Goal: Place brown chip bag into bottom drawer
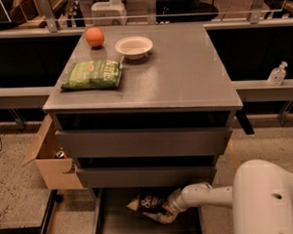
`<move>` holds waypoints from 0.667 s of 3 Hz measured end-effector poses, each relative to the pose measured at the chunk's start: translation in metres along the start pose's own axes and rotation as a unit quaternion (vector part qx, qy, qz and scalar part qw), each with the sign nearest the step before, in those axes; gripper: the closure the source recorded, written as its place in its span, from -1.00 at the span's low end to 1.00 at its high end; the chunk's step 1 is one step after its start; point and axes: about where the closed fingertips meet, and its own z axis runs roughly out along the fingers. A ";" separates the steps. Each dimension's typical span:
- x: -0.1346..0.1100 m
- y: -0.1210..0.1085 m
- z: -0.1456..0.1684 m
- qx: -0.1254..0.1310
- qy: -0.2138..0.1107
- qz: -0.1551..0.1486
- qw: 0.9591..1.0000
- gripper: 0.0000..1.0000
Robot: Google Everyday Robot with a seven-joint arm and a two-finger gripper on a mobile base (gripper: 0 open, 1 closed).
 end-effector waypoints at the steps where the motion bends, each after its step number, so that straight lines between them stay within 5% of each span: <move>1: 0.000 0.001 -0.001 0.000 -0.004 0.000 1.000 -0.78; 2: 0.005 0.001 -0.012 0.012 -0.012 0.004 1.000 -1.00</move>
Offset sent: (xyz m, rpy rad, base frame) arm -0.0140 -0.0168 0.0211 0.0175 -0.0676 -0.0550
